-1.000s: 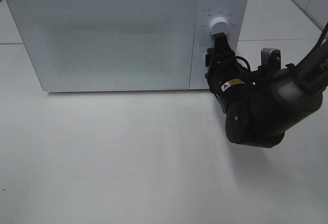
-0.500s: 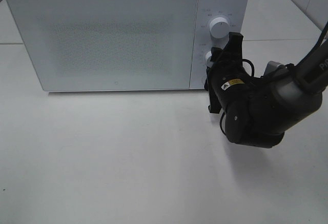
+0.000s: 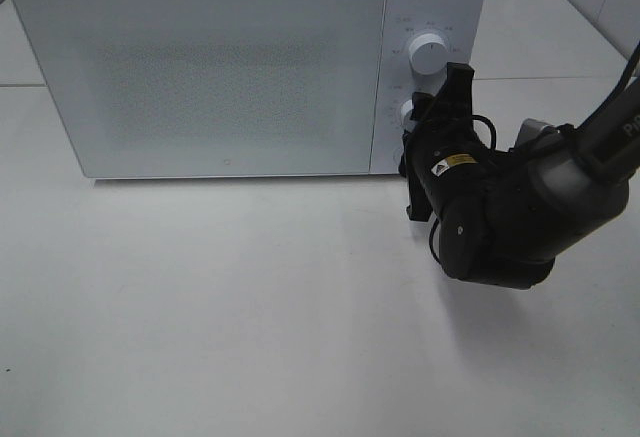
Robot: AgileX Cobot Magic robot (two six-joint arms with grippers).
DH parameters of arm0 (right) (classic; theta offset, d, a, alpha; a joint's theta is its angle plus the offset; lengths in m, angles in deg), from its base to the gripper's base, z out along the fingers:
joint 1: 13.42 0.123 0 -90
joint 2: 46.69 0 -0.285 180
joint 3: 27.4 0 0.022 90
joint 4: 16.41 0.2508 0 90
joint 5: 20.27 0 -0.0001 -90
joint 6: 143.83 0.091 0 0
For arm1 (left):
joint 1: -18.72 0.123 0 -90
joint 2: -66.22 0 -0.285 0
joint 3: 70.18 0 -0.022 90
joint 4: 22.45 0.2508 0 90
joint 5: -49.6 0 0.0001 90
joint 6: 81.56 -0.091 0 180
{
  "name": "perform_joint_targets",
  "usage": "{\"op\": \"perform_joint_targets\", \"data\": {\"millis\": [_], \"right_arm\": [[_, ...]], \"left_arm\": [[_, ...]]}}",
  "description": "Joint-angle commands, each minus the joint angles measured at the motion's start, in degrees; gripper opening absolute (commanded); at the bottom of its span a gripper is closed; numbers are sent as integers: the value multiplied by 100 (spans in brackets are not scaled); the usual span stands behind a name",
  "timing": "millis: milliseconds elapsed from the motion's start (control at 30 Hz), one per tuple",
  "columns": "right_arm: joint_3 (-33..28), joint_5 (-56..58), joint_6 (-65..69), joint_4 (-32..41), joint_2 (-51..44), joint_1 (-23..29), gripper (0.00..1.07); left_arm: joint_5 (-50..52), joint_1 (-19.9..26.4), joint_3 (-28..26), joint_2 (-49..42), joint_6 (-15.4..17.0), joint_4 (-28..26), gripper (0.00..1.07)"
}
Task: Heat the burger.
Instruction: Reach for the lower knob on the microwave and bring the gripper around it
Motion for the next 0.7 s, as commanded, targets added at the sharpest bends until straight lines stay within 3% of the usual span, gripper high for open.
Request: {"op": "perform_joint_targets", "data": {"millis": [33, 233, 367, 400, 467, 500, 533, 700], "right_arm": [[115, -859, -80, -172, -17, -46, 16], [115, -842, -286, -178, -17, -46, 30], [57, -837, -395, -172, -40, -46, 50], [57, -837, -395, -172, -40, -46, 50], [-63, -779, -464, -160, -63, -40, 64], [-63, -779, -464, -160, -63, -40, 64], [-166, -613, -498, -195, -132, -29, 72], [-539, -533, -602, -407, -361, -29, 78]], "left_arm": [[74, 29, 11, -149, 0, -11, 98], [74, 29, 11, -149, 0, -11, 98], [74, 29, 11, -149, 0, -11, 98], [74, 29, 11, -149, 0, -11, 98], [74, 29, 11, -149, 0, -11, 98], [74, 29, 11, -149, 0, -11, 98], [74, 29, 11, -149, 0, -11, 98], [74, 29, 11, -149, -6, -11, 98]]}}
